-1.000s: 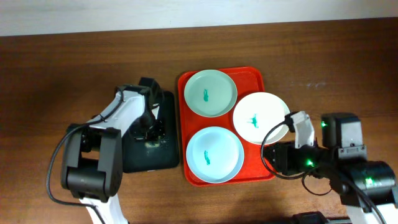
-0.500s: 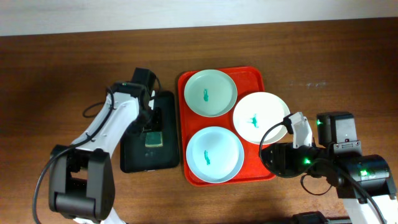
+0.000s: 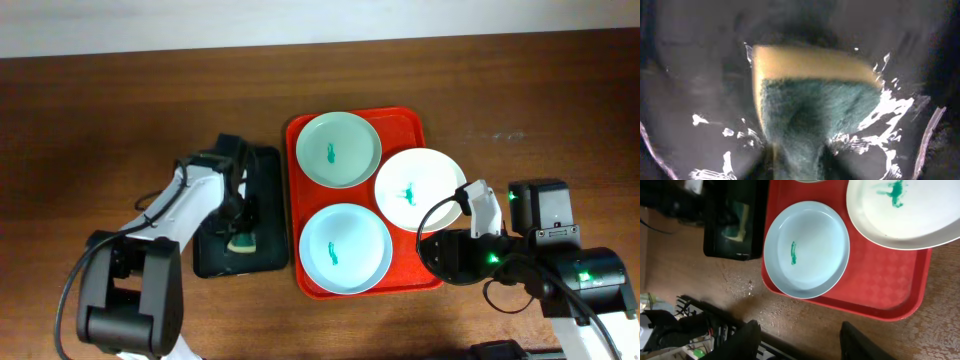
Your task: Clean dirty plates on tray and stack at the side
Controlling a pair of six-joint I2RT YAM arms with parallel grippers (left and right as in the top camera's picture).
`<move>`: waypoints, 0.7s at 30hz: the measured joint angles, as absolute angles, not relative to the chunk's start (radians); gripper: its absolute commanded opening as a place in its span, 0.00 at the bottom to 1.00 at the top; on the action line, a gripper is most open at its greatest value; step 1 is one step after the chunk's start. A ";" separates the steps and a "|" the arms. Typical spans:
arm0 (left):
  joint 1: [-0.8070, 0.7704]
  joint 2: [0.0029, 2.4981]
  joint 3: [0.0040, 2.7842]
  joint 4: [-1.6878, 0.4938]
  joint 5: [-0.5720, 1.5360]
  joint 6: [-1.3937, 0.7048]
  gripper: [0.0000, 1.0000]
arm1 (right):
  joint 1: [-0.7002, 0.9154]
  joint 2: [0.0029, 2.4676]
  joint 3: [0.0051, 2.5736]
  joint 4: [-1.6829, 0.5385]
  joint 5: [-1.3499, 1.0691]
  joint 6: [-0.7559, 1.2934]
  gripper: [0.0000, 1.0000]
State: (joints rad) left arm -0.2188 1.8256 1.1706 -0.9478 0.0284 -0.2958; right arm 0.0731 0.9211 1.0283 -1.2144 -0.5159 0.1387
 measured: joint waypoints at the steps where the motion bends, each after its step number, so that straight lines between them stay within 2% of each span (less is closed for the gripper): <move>1: -0.215 1.826 1.200 -0.975 0.028 -0.295 0.76 | 0.073 0.921 1.028 -1.215 -0.516 0.139 0.53; 4: -0.209 1.827 1.301 -0.992 0.023 -0.295 0.75 | 0.073 0.921 1.028 -1.215 -0.516 0.139 0.53; 9: -0.208 1.827 1.309 -0.952 0.001 -0.287 0.61 | 0.073 0.921 1.028 -1.215 -0.516 0.139 0.53; 12: -0.208 1.827 1.263 -0.891 -0.009 -0.287 0.61 | 0.073 0.921 1.028 -1.215 -0.516 0.139 0.53; 13: -0.208 1.827 1.221 -0.842 -0.010 -0.287 0.56 | 0.073 0.921 1.028 -1.216 -0.516 0.139 0.53; 15: -0.210 1.827 1.164 -0.804 -0.007 -0.287 0.38 | 0.073 0.921 1.028 -1.216 -0.516 0.138 0.53; 16: -0.214 1.827 1.131 -0.776 -0.004 -0.289 0.22 | 0.073 0.921 1.028 -1.216 -0.516 0.139 0.53; 17: -0.217 1.827 1.100 -0.743 -0.004 -0.284 0.00 | 0.073 0.921 1.028 -1.216 -0.516 0.139 0.53; 20: -0.223 1.826 1.066 -0.703 -0.001 -0.268 0.00 | 0.073 0.921 1.028 -1.216 -0.516 0.139 0.53; 21: -0.223 1.826 1.068 -0.701 0.001 -0.258 0.04 | 0.073 0.921 1.028 -1.216 -0.516 0.139 0.53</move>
State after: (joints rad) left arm -0.2234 1.8259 1.0676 -0.7013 0.0006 -0.2584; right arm 0.0731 0.9211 1.0283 -1.2160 -0.5159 0.1390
